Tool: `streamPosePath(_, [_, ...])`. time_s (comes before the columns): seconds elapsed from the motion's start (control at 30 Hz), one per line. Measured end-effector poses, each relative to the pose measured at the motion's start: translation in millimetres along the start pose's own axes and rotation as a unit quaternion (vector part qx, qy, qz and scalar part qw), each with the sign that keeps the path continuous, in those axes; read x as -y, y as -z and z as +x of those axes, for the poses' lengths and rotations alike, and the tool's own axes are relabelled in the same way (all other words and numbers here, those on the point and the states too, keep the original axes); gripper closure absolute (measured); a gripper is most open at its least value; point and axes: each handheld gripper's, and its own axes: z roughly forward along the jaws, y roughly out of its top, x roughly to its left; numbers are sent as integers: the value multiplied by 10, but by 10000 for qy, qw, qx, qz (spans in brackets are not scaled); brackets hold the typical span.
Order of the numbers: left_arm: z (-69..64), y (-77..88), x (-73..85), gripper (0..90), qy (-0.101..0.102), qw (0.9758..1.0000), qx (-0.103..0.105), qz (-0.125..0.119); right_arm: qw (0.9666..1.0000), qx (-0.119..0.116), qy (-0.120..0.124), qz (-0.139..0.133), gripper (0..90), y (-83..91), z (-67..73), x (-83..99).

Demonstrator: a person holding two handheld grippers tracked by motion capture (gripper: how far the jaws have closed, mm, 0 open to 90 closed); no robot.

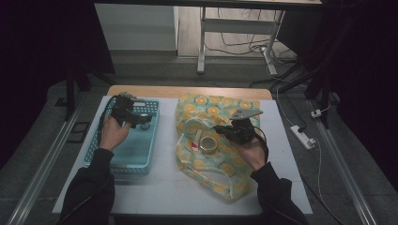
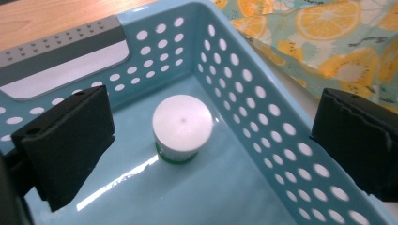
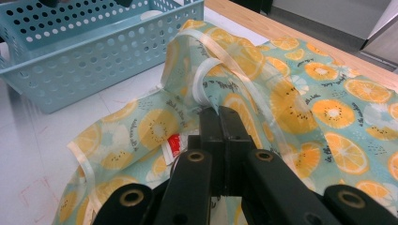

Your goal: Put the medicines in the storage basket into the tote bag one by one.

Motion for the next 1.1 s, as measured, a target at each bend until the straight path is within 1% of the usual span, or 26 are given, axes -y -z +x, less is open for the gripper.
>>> streamPosePath(0.07, [25, -47, 2, 0, -38, 9999, -52, 109, 10000, 0, 4, 0, 900, 0, -1, 0])
streamPosePath(0.13, [40, -94, 4, 0, -95, 9995, -202, 211, 10000, -7, 10, 8, 900, -2, 0, 0])
streamPosePath(0.17, [48, -119, 5, 0, -113, 9993, -229, 265, 10000, -6, 14, 9, 900, -3, 2, 0])
streamPosePath(0.37, [73, -261, 3, 0, -195, 9976, -334, 567, 10000, -4, 2, 6, 900, -3, -1, 1])
streamPosePath(0.43, [81, -301, 6, 0, -257, 9969, -312, 671, 10000, 5, -3, -2, 900, -1, -2, 2])
streamPosePath(0.53, [86, -349, 9, 9, -242, 9958, -415, 778, 10000, 10, -5, -8, 900, 0, -5, 1])
streamPosePath(0.57, [89, -358, 9, 26, -219, 9954, -443, 820, 10000, 10, -6, -9, 900, 0, -4, 1])
streamPosePath(0.63, [94, -370, 11, 67, -218, 9953, -422, 845, 10000, 11, -6, -11, 900, 0, -7, 1])
streamPosePath(0.7, [91, -367, 5, 143, -229, 9953, -377, 865, 10000, 10, -7, -9, 900, 0, -10, 2])
streamPosePath(0.77, [86, -359, -6, 196, -234, 9955, -362, 845, 10000, 14, -7, -2, 900, -1, -9, 3])
streamPosePath(0.83, [89, -359, -10, 291, -215, 9954, -314, 877, 10000, 9, -3, 0, 900, -3, -6, 3])
streamPosePath(0.9, [94, -366, -10, 332, -176, 9951, -282, 927, 10000, 2, -4, 5, 900, -3, -4, 1])
streamPosePath(0.93, [93, -369, -10, 368, -173, 9949, -292, 952, 10000, 0, 0, 3, 900, -3, -4, 1])
streamPosePath(0.97, [94, -368, -11, 381, -169, 9948, -304, 958, 10000, 3, -3, -8, 900, -4, -3, 1])
streamPosePath(1.0, [97, -362, -12, 407, -158, 9950, -260, 951, 10000, 1, -8, -7, 900, -4, -4, 1])
streamPosePath(1.03, [99, -355, -13, 459, -154, 9954, -189, 929, 10000, 6, -7, -1, 900, -3, -4, 1])
streamPosePath(1.07, [93, -353, -16, 489, -143, 9954, -208, 926, 10000, 6, -6, -1, 900, -3, -5, 2])
streamPosePath(1.1, [87, -352, -18, 493, -149, 9953, -229, 929, 10000, 6, -7, -2, 900, -3, -5, 2])
